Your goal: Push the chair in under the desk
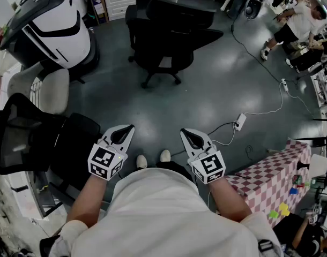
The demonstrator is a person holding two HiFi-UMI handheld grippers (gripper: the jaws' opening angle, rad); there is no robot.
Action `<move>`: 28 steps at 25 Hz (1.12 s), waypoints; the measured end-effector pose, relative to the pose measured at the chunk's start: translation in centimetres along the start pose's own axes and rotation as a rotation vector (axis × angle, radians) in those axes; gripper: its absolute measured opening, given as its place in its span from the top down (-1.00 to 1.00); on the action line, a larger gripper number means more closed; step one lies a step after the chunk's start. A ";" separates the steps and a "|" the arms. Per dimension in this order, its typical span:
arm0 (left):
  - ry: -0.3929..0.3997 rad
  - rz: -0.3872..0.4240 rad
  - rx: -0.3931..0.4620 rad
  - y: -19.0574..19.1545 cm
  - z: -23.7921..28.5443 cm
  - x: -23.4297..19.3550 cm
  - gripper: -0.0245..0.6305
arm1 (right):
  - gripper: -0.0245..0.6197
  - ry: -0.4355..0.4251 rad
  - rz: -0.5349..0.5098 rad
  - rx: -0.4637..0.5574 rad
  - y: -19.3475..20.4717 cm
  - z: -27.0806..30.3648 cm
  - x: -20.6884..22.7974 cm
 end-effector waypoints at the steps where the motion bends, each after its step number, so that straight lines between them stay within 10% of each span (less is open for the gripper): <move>1: 0.000 0.001 -0.002 0.0 0.5 0.4 0.93 | 0.91 -0.001 0.001 0.000 0.0 -0.3 0.5; 14: -0.013 0.055 -0.015 -1.5 6.1 4.6 0.93 | 0.91 -0.052 0.018 0.018 0.1 -3.0 7.3; 18: -0.004 0.120 -0.033 -1.9 7.8 5.2 0.53 | 0.60 -0.097 -0.041 0.013 0.4 -3.6 9.9; 28: -0.038 0.198 -0.034 -3.8 10.4 5.3 0.41 | 0.42 -0.061 -0.132 0.036 -0.4 -4.9 16.1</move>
Point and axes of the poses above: the fingertips, and each gripper's own axes: z forward along the fingers, x to its right, y out of its underside, the point moved 7 cm from there along -z, backward along the fingers, and after that the axes turned 14 degrees about x, right-handed, at the moved point
